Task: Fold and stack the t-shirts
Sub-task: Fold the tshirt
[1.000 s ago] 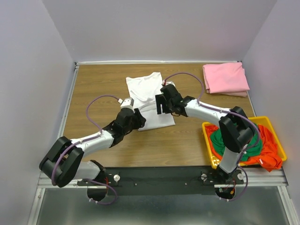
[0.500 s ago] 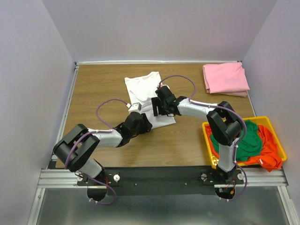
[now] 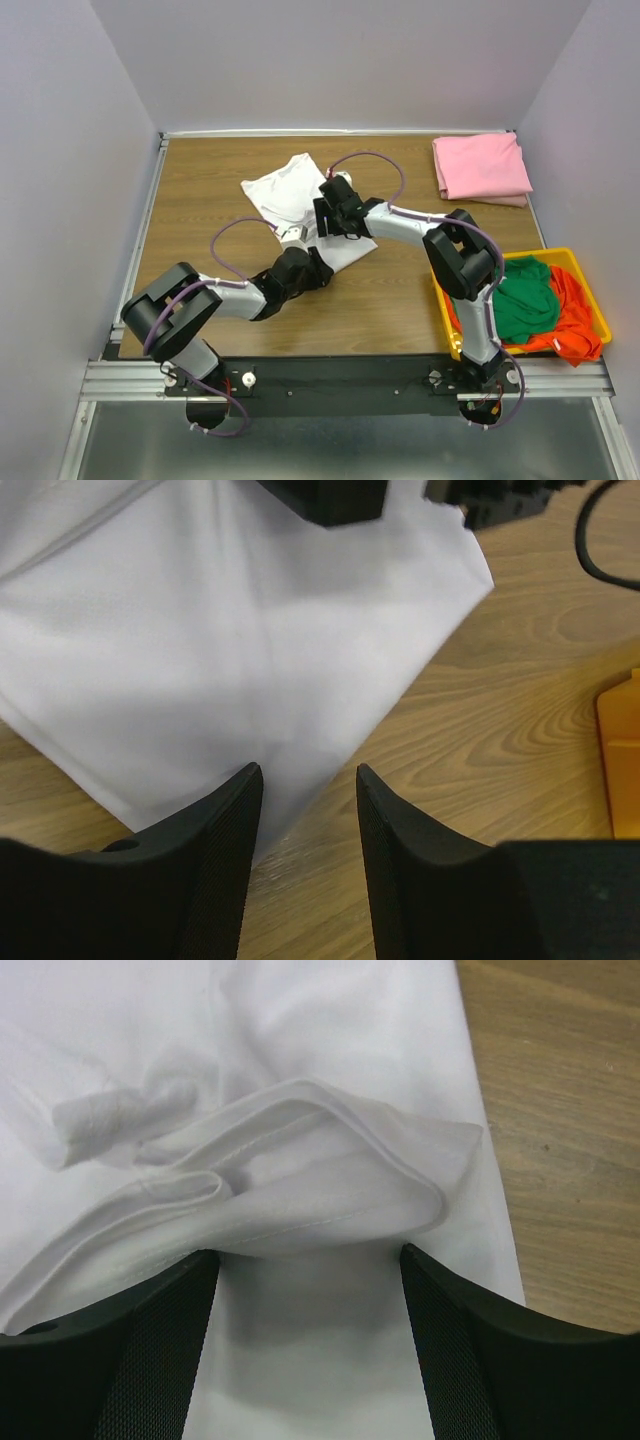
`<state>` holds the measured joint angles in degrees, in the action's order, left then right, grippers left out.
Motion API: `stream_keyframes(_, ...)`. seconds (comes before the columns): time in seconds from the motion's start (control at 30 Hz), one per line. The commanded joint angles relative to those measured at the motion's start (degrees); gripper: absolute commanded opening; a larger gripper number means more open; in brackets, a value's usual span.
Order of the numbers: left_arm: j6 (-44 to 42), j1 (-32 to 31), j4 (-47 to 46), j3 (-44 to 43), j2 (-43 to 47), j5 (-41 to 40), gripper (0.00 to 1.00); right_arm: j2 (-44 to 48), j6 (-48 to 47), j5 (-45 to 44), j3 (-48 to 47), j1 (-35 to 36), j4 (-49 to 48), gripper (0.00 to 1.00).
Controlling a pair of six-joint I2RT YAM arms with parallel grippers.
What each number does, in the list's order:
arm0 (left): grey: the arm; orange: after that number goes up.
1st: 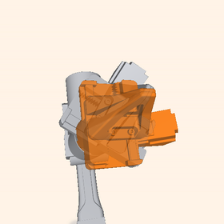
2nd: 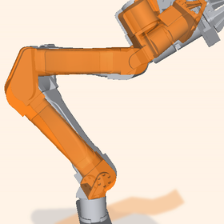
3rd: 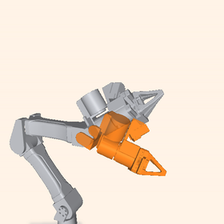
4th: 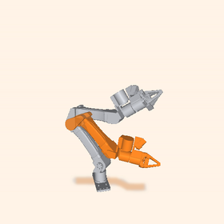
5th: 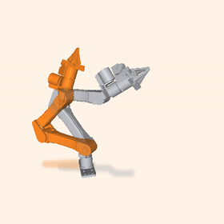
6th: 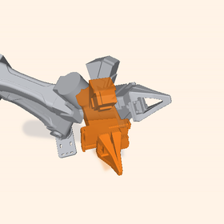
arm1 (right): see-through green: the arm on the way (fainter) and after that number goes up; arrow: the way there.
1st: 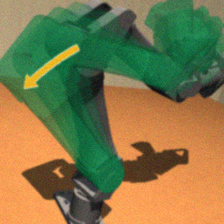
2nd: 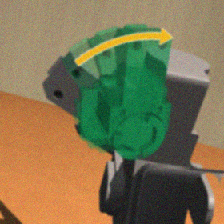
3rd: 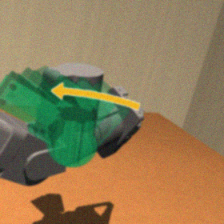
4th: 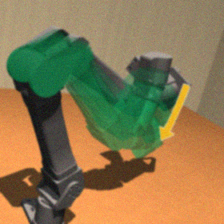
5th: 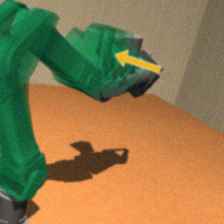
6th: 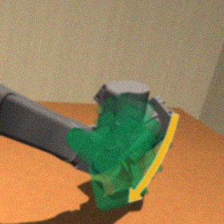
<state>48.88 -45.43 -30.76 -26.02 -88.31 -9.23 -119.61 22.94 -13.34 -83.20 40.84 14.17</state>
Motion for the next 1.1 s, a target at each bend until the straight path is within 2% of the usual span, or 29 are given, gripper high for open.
stream_keyframes(0.0,1.8,-2.9,5.8,2.7,-2.9,-0.7,0.51,-2.9,-0.3,-3.3,-3.3,0.0,0.5,0.8)
stream_keyframes(0.23,4.5,-6.6,5.7,3.4,-5.2,-1.0,0.51,-7.5,-0.4,-1.4,-12.7,-0.1,1.9,0.81)
stream_keyframes(0.47,5.3,-7.6,6.4,4.7,-3.0,-1.1,0.51,-5.1,0.3,-1.9,-13.7,-0.1,2.7,0.82)
stream_keyframes(0.77,5.9,-7.7,16.9,6.9,10.5,-4.8,0.51,9.7,-0.4,-4.1,0.9,-2.8,2.7,0.83)
stream_keyframes(1.07,5.3,-8.1,27.1,5.2,26.2,-8.3,0.52,25.0,2.7,3.0,20.4,-2.7,2.1,0.81)
